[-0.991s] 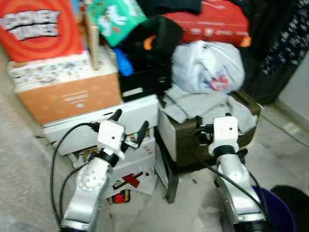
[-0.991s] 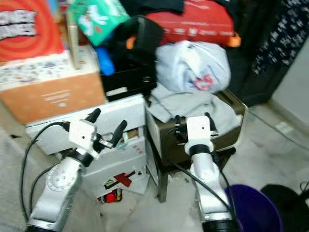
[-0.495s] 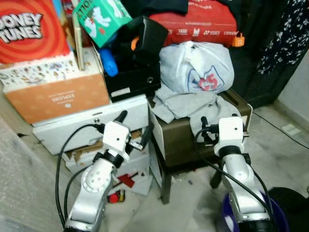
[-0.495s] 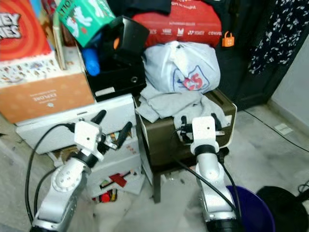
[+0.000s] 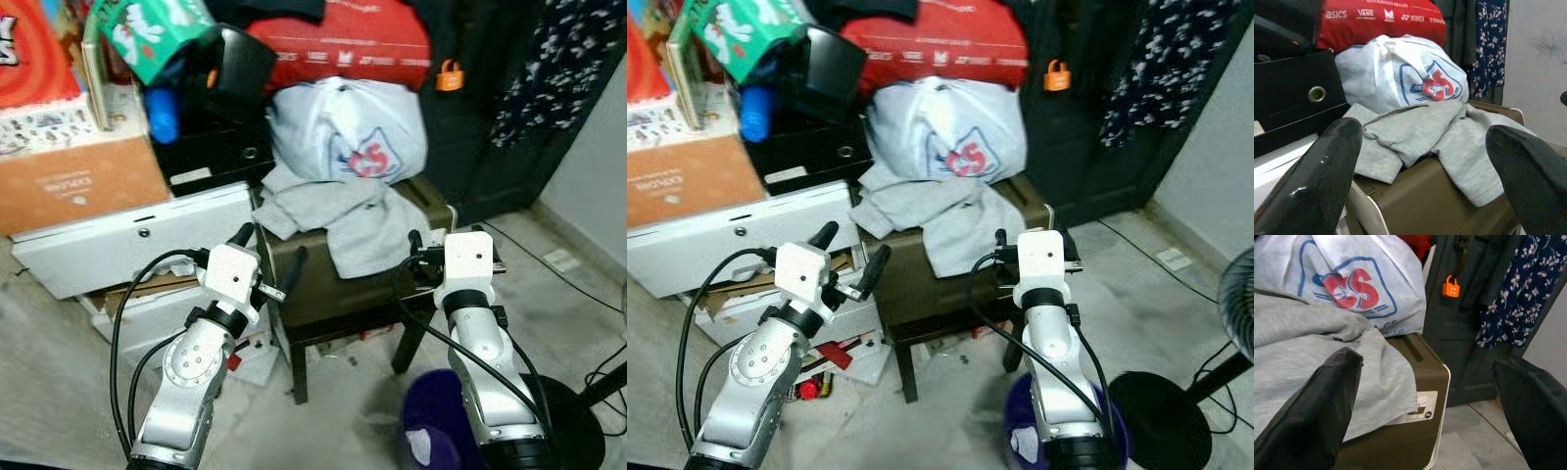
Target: Clean up the room
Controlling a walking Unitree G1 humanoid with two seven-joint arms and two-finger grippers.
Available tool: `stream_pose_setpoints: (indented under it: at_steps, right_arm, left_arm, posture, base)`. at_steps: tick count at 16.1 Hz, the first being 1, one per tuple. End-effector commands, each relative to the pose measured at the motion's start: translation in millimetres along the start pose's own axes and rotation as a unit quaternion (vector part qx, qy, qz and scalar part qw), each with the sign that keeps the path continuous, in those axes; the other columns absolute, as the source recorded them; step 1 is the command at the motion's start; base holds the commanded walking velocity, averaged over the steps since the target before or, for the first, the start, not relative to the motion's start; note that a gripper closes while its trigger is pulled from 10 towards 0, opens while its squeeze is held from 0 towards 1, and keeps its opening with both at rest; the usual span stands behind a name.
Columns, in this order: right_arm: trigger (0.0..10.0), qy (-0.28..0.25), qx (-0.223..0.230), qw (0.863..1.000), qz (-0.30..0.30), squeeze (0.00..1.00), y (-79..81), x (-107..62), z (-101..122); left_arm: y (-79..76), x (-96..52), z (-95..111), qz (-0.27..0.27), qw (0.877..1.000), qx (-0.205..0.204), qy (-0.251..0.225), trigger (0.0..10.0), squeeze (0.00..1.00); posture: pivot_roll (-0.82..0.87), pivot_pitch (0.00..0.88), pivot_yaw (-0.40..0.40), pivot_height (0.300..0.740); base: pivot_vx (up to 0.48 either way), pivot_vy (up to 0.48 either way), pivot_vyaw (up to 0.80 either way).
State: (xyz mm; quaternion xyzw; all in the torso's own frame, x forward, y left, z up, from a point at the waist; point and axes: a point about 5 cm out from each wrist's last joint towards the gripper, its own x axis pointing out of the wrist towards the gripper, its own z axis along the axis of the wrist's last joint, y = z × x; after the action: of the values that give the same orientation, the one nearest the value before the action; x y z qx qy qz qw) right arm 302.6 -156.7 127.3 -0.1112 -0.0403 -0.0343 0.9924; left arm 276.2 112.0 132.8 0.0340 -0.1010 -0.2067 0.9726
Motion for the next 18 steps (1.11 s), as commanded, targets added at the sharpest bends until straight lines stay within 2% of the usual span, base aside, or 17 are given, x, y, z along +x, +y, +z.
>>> stream_pose_setpoints:
  at_steps: [1, 6, 10, 13, 15, 18]
  right_arm:
    - [10.0, -0.008, 0.0, 1.0, 0.014, 0.0, 8.0, 1.5, 4.8]
    - [10.0, -0.007, 0.001, 1.0, 0.016, 0.0, 7.0, 9.8, 3.2]
    - [10.0, -0.022, 0.004, 0.999, 0.033, 0.0, 18.1, 19.4, 12.0]
    - [10.0, -0.019, -0.009, 0.999, 0.041, 0.0, 14.5, 18.5, 6.7]
    - [10.0, -0.021, -0.015, 0.999, 0.045, 0.0, 12.4, 17.4, 6.1]
    - [10.0, -0.019, -0.011, 0.999, 0.033, 0.0, 11.1, 12.3, 3.4]
  left_arm:
    - [5.8, -1.1, -0.6, 0.008, 1.0, 0.005, 0.002, 10.0, 0.0]
    - [12.5, -3.1, -1.6, 0.011, 1.0, 0.021, 0.006, 10.0, 0.0]
    - [25.6, -11.0, -0.8, 0.052, 0.998, 0.036, 0.003, 10.0, 0.0]
    - [28.5, -17.7, -3.2, 0.075, 0.996, 0.043, 0.004, 10.0, 0.0]
    - [28.5, -19.3, -4.6, 0.085, 0.996, 0.04, 0.005, 10.0, 0.0]
    - [16.2, -18.2, -3.9, 0.068, 0.997, 0.03, 0.004, 10.0, 0.0]
  posture:
    - [-0.08, 0.042, 0.012, 0.74]
    - [-0.03, 0.016, -0.005, 0.74]
    - [-0.01, 0.0, -0.037, 0.74]
    - [-0.01, 0.0, -0.069, 0.74]
    - [-0.01, 0.0, -0.065, 0.74]
    - [-0.02, 0.0, -0.025, 0.74]
  base:
    - [0.0, 0.0, 0.48]
    - [0.0, 0.0, 0.8]
    - [0.0, 0.0, 0.8]
    - [0.0, 0.0, 0.8]
    - [0.0, 0.0, 0.8]
    - [0.0, 0.0, 0.8]
